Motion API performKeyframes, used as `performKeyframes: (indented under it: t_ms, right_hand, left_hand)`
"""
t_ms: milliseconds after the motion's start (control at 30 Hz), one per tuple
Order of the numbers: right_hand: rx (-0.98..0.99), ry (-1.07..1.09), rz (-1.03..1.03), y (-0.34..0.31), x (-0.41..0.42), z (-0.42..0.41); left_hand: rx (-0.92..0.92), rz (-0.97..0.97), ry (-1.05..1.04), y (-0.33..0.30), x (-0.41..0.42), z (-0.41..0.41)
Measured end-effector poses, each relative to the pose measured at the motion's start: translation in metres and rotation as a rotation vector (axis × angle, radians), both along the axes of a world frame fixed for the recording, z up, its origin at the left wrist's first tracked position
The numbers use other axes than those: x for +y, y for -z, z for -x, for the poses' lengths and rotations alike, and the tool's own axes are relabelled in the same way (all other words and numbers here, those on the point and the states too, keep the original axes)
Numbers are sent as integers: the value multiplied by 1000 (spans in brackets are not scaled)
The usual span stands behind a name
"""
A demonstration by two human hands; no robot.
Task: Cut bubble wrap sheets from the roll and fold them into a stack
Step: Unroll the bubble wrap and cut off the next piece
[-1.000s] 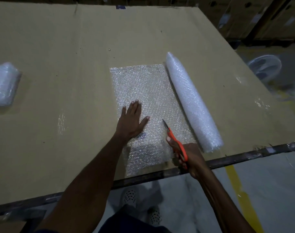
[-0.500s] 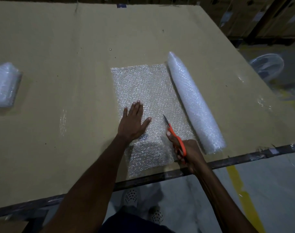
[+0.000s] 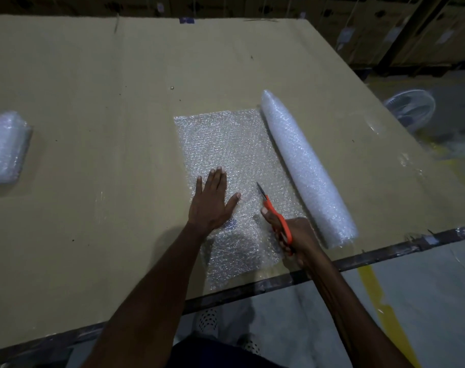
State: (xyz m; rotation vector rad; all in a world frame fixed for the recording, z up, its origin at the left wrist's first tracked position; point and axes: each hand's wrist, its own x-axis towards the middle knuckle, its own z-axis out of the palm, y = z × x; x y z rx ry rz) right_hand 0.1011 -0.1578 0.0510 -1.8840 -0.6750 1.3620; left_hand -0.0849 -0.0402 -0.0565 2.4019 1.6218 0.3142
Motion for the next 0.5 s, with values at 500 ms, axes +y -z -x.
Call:
performKeyframes:
  t_ms: [500]
  right_hand:
    - [-33, 4, -6, 2, 8, 5]
  left_hand:
    - [-38, 6, 2, 3, -2, 3]
